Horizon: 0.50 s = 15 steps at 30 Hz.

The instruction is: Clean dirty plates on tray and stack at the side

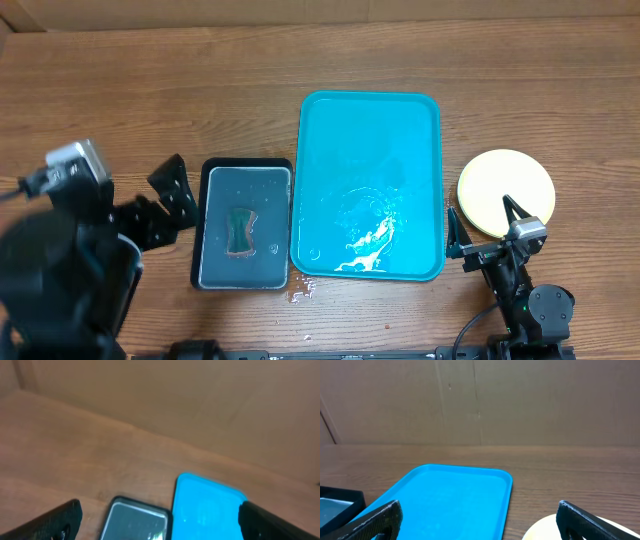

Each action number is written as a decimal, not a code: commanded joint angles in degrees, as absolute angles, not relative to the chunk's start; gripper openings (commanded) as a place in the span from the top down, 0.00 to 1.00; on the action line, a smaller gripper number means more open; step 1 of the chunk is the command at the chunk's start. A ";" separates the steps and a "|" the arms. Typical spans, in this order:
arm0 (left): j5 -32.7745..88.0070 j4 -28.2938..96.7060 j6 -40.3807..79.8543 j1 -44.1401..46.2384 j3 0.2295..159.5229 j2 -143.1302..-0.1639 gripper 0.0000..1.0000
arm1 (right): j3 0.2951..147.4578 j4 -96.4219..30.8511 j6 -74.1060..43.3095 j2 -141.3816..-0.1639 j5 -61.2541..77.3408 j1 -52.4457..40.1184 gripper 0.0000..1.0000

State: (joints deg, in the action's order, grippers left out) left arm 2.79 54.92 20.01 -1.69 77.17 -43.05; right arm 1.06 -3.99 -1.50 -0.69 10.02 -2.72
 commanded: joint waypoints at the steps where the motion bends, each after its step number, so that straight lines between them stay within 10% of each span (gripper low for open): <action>1: 7.51 47.55 14.39 -0.99 64.82 -36.12 0.00 | 0.45 -3.68 -1.45 -0.16 9.47 -2.98 0.00; 15: 8.71 22.06 9.76 0.95 25.52 -7.79 0.00 | 0.45 -3.68 -1.45 -0.16 9.47 -2.98 0.00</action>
